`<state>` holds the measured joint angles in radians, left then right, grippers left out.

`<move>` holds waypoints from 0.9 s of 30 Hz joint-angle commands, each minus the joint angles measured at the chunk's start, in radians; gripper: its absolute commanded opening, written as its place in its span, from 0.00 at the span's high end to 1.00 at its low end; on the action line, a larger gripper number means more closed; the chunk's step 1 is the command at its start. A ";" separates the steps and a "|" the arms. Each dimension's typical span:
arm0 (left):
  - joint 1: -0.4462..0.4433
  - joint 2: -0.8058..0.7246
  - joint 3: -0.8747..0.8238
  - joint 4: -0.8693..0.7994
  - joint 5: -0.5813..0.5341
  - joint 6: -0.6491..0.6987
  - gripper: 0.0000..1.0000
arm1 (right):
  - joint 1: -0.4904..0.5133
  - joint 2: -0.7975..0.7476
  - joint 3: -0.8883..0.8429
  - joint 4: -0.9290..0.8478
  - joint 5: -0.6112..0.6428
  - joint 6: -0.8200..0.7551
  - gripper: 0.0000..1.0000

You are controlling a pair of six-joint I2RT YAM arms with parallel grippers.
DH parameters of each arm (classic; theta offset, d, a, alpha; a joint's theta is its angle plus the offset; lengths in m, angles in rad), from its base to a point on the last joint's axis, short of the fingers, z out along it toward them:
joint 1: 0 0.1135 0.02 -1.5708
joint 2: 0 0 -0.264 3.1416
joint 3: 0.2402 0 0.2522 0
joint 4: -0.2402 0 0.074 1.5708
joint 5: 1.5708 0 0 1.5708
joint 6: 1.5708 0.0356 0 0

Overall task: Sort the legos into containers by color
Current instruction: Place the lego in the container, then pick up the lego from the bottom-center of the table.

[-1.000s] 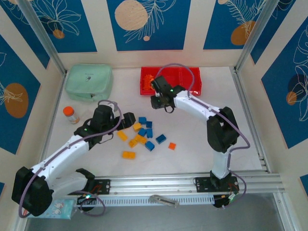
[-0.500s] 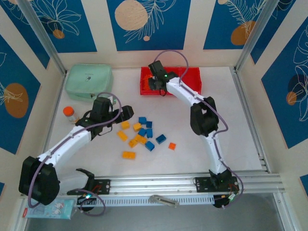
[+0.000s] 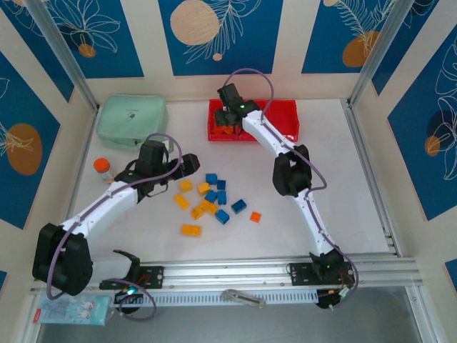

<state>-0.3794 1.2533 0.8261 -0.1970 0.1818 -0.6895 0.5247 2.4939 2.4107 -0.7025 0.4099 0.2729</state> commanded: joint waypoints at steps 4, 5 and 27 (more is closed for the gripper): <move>0.009 -0.047 0.001 0.017 0.078 0.016 0.01 | 0.039 -0.294 -0.277 0.049 -0.066 0.011 0.36; 0.007 -0.061 -0.009 0.020 0.085 0.017 0.01 | 0.045 -0.344 -0.341 0.062 -0.072 0.016 0.35; -0.203 -0.337 -0.257 -0.004 -0.020 -0.105 0.01 | 0.227 -1.042 -1.385 -0.049 -0.056 0.501 0.21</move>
<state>-0.5640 0.9474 0.5987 -0.2081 0.2146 -0.7525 0.7143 1.4948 1.0779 -0.7204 0.3374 0.6376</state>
